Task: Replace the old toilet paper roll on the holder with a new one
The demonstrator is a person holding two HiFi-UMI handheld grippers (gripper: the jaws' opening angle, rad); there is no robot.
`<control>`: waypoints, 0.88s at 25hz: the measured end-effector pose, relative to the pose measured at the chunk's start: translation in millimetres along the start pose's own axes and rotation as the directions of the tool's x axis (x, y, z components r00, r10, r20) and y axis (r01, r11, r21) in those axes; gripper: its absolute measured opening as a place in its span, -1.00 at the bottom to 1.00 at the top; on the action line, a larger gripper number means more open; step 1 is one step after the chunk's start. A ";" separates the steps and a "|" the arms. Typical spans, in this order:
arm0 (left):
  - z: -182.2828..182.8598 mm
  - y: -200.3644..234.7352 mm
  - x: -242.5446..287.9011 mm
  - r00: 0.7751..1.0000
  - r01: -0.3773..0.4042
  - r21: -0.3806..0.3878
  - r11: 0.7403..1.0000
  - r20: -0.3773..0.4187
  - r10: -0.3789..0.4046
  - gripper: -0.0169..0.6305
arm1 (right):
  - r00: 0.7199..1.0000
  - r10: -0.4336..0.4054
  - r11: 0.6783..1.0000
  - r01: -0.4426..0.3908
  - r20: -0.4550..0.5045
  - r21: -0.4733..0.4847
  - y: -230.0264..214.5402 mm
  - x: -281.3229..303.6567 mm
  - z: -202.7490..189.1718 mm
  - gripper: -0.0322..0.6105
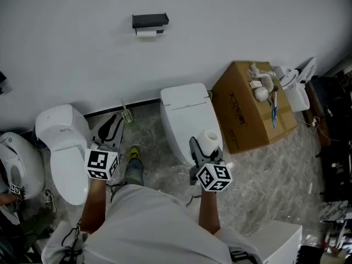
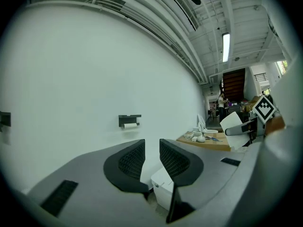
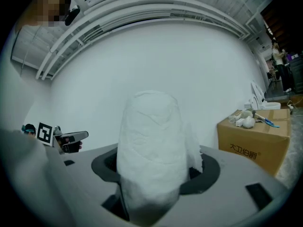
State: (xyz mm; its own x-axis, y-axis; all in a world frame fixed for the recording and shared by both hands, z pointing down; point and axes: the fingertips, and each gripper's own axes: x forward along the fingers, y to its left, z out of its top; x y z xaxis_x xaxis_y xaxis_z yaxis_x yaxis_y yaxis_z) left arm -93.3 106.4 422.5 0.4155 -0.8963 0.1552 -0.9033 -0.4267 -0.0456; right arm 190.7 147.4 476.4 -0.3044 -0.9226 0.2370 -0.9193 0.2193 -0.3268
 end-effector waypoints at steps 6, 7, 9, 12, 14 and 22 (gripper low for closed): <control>-2.6 50.1 59.1 1.000 0.016 -0.020 1.000 -0.015 -0.016 -0.62 | 0.999 -0.023 1.000 0.023 -0.024 0.006 4.1 70.0 9.3 0.06; -1.8 58.5 67.6 1.000 0.018 -0.021 1.000 -0.018 -0.019 -0.62 | 0.999 -0.024 1.000 0.024 -0.028 0.005 5.7 81.5 11.8 0.06; 1.5 76.4 84.9 1.000 0.019 -0.024 1.000 -0.021 -0.020 -0.62 | 0.999 -0.025 1.000 0.025 -0.036 0.009 9.0 105.2 17.5 0.06; 6.1 105.6 110.5 1.000 0.017 -0.032 0.999 -0.024 -0.018 -0.62 | 0.999 -0.022 1.000 0.022 -0.049 0.013 16.7 141.7 24.3 0.06; 7.9 125.3 126.7 0.999 0.018 -0.036 0.999 -0.029 -0.019 -0.62 | 0.998 -0.022 1.000 0.023 -0.054 0.015 22.3 165.9 28.9 0.06; 17.4 183.9 186.4 0.998 0.046 -0.027 0.999 -0.029 -0.047 -0.62 | 0.999 -0.021 1.000 0.021 -0.034 -0.002 38.3 252.4 54.5 0.06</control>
State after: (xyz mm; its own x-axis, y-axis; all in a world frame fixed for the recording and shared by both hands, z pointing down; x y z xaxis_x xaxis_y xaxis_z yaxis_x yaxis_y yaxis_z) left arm -180.1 -141.2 426.0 0.4538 -0.8715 0.1859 -0.8859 -0.4638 -0.0116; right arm 92.3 -94.4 473.8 -0.2930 -0.9158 0.2746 -0.9260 0.2003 -0.3200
